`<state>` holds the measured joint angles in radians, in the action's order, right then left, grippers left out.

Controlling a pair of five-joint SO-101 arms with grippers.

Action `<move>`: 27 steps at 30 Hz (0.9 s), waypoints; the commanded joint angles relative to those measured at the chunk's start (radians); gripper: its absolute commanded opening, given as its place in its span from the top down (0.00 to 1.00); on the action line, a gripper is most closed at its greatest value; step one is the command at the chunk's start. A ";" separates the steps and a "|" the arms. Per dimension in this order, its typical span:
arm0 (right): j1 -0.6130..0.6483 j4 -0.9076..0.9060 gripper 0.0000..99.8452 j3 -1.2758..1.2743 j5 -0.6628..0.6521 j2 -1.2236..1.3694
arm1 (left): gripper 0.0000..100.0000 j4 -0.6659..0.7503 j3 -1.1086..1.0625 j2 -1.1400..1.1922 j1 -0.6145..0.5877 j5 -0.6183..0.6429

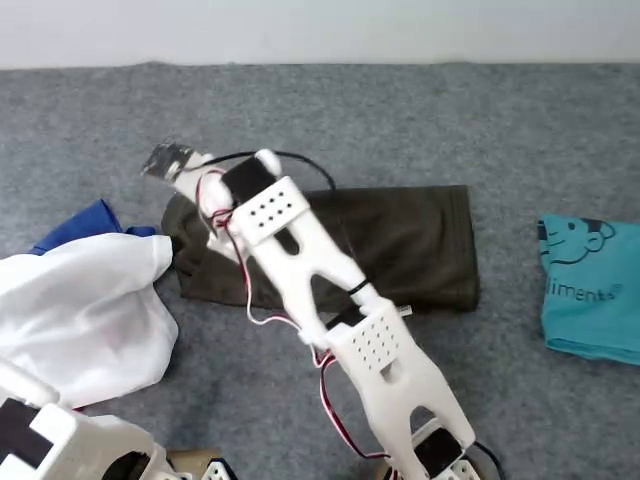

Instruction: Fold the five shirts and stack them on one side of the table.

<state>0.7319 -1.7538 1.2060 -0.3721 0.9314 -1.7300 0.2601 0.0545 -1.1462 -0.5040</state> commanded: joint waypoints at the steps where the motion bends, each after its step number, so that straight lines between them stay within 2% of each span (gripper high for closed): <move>1: -0.074 -0.045 0.99 0.011 0.057 -0.077 | 0.96 -0.015 0.005 -0.018 -0.002 -0.006; 5: -0.174 -0.047 0.99 -0.163 0.069 -0.208 | 0.96 -0.021 0.010 -0.018 -0.003 -0.006; 11: -0.397 -0.042 0.97 -0.422 0.180 -0.421 | 0.96 -0.023 0.010 -0.018 -0.003 -0.006; 18: -0.625 -0.041 0.73 -0.551 0.290 -0.478 | 0.96 -0.023 0.010 -0.018 -0.002 -0.014; 22: -0.687 -0.038 0.73 -0.621 0.319 -0.476 | 0.96 -0.023 0.010 -0.018 -0.002 -0.061; 27: -0.719 0.090 0.73 -0.707 0.318 -0.455 | 0.96 -0.023 0.012 -0.018 -0.002 -0.061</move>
<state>0.0414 -1.7231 0.5109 -0.0637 0.5171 -1.7300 0.2601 0.0545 -1.1462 -0.5516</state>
